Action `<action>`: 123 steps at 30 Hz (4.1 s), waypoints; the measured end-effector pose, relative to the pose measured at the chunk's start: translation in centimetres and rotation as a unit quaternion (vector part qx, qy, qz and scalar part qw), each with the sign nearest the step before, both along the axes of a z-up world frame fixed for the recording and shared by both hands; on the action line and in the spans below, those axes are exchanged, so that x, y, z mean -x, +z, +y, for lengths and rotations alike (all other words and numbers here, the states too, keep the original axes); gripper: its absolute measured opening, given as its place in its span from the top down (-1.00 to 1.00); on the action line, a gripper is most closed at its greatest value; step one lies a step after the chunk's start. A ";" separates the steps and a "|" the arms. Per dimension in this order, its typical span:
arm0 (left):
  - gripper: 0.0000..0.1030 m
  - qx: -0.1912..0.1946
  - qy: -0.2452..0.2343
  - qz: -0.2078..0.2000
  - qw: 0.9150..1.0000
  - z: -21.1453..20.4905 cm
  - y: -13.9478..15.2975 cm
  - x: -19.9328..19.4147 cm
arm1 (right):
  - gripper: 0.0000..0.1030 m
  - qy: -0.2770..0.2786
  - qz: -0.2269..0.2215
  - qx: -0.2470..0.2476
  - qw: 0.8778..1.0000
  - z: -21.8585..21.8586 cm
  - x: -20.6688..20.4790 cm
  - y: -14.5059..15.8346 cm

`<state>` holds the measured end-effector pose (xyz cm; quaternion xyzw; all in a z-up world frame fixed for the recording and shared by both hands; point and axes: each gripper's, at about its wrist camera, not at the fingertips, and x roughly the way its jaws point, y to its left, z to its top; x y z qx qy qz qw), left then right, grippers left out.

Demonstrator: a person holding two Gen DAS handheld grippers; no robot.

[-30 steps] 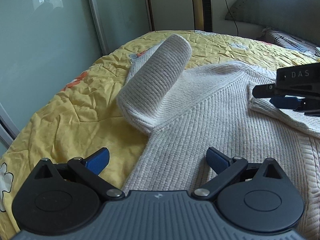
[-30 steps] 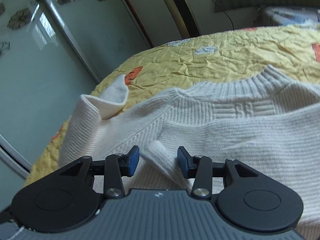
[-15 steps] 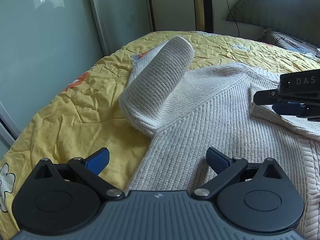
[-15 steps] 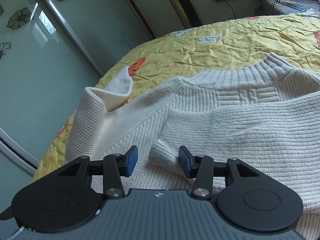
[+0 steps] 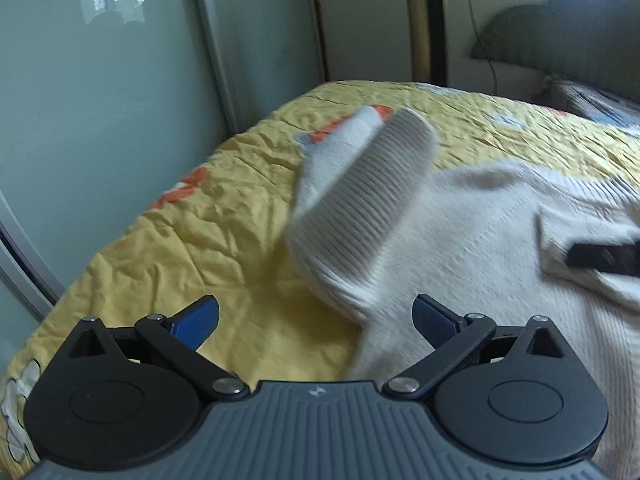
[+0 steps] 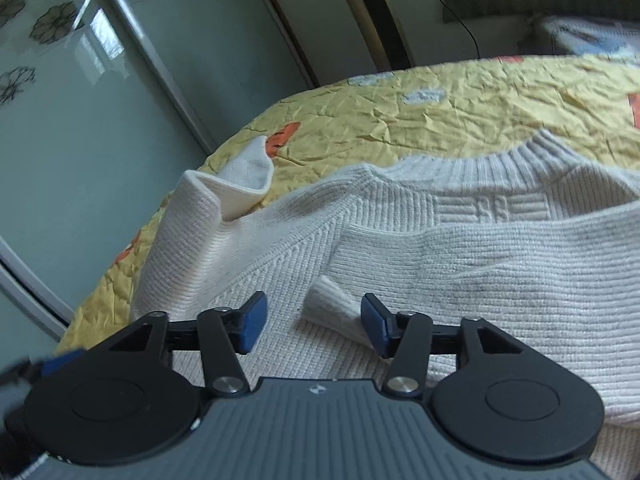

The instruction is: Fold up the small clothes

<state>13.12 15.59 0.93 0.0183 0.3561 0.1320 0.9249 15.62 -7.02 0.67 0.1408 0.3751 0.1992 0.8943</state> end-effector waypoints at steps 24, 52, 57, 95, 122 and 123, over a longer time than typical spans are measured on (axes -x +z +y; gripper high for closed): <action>-1.00 0.337 -0.039 0.032 0.940 13.5 -3.0 -21.3 | -0.47 0.007 -0.047 0.034 0.998 -0.3 5.7 -2.4; 0.72 0.146 0.132 -0.048 0.979 20.9 -0.2 -11.7 | -0.75 0.019 -0.059 0.024 0.998 0.2 5.7 -2.7; 0.73 0.045 0.096 -0.081 0.991 15.6 1.0 -10.7 | -0.78 0.024 -0.058 0.034 0.997 0.5 5.7 -2.5; -0.62 -0.131 -0.219 -0.086 0.963 -3.2 -0.4 0.8 | -0.59 -0.072 0.091 -0.236 0.965 -2.6 -5.0 -2.5; -0.76 -0.134 -0.230 -0.080 0.961 -4.2 -1.7 2.3 | 0.01 -0.090 0.094 -0.272 0.953 -4.4 -4.8 -4.8; -0.76 -0.131 -0.226 -0.080 0.962 -4.3 -1.7 2.2 | 0.10 -0.084 0.099 -0.270 0.954 -3.8 -5.3 -4.9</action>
